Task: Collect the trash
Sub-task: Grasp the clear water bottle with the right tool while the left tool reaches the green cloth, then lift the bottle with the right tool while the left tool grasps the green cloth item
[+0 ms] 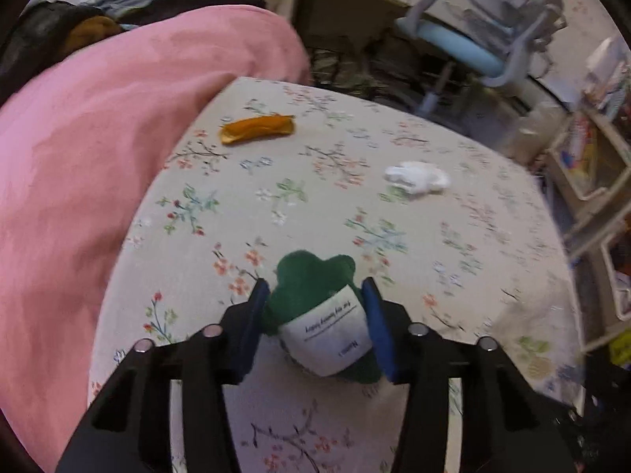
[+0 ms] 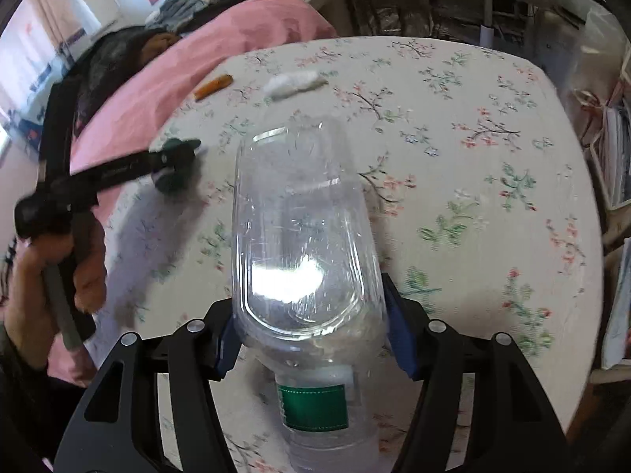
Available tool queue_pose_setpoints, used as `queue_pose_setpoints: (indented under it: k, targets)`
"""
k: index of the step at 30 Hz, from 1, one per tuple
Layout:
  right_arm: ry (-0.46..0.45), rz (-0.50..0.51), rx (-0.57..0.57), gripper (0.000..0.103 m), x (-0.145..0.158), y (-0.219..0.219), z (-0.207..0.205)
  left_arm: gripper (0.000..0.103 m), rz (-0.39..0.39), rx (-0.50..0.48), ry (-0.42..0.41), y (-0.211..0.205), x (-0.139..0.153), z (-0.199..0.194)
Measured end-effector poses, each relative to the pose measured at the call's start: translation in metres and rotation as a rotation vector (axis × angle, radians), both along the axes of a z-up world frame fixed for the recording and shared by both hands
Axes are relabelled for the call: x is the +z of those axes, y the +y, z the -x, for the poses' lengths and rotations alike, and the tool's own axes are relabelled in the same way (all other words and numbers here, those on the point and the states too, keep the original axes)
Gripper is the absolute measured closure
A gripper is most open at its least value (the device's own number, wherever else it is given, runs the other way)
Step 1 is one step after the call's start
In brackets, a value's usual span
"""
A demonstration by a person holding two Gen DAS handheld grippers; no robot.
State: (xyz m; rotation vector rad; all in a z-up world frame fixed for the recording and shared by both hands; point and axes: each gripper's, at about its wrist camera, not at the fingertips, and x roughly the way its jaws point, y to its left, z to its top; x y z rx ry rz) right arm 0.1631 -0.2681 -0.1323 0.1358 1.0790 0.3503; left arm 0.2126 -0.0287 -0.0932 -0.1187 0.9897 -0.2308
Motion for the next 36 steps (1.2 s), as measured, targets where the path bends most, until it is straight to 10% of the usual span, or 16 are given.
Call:
queue_pose_setpoints:
  k: [8, 18, 25, 36]
  targets:
    - [-0.063, 0.048, 0.077, 0.045, 0.008, 0.028, 0.011, 0.059, 0.074, -0.133, 0.039, 0.014, 0.008, 0.036]
    - [-0.051, 0.044, 0.045, 0.044, 0.003, 0.018, 0.012, 0.038, -0.119, -0.181, 0.067, -0.005, -0.006, 0.049]
    - [-0.055, 0.044, 0.054, 0.045, 0.003, 0.017, 0.01, 0.056, -0.144, -0.22, 0.039, -0.011, -0.006, 0.053]
    - [-0.057, -0.059, 0.037, 0.045, 0.012, 0.009, 0.017, 0.057, -0.108, -0.128, -0.065, -0.002, 0.029, 0.075]
